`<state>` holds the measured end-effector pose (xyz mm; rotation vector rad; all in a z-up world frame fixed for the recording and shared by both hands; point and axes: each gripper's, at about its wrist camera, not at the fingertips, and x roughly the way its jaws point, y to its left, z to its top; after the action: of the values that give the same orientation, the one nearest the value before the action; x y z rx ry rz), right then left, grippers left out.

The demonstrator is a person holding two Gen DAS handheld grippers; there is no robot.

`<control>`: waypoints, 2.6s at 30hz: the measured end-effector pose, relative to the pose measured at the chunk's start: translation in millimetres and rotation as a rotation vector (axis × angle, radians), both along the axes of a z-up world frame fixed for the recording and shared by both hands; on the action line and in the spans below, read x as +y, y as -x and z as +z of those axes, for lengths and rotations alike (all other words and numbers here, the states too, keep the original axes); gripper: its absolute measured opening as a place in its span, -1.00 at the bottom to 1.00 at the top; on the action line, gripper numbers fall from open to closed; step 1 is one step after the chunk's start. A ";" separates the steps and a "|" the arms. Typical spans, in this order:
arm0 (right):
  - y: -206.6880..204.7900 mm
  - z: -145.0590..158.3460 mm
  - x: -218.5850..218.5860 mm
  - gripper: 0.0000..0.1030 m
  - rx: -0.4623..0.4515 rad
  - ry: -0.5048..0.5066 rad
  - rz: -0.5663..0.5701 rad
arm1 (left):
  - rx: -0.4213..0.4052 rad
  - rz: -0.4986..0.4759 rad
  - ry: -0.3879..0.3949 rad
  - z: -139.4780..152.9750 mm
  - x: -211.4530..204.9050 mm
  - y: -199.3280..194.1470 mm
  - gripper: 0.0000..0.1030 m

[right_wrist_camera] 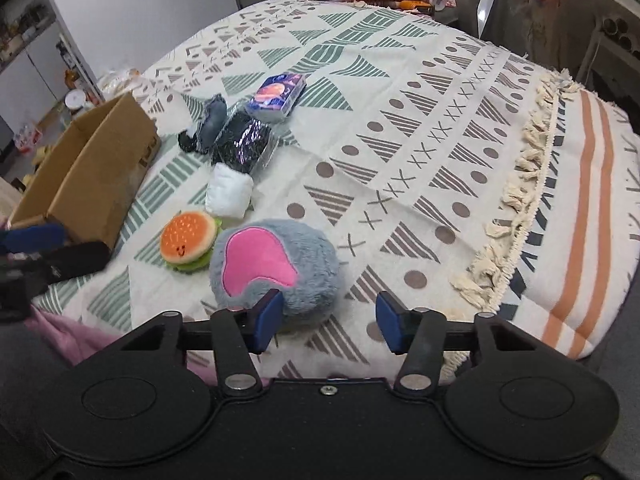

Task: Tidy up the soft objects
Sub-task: 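Move the right gripper to the grey plush toy and close on it, then lift the grey plush with the right gripper and carry it over the box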

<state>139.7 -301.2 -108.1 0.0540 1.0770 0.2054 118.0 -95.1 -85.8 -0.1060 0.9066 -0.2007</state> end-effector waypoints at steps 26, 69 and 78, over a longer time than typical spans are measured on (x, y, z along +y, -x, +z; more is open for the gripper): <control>-66.2 -21.3 -40.1 -0.36 0.070 -0.416 -0.136 | 0.038 -0.058 0.117 -33.5 -49.1 -45.1 0.18; -23.0 39.7 32.8 -0.69 -0.086 -0.458 -0.121 | -0.018 0.084 0.233 22.7 29.1 -30.6 -0.50; -21.7 54.1 71.1 -0.68 -0.105 -0.466 -0.087 | -0.046 0.114 0.225 37.7 65.8 -22.0 -0.50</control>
<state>161.3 -230.1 -54.0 0.5020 0.9021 0.3733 140.0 -29.2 -48.1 -0.3598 0.8279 -0.1978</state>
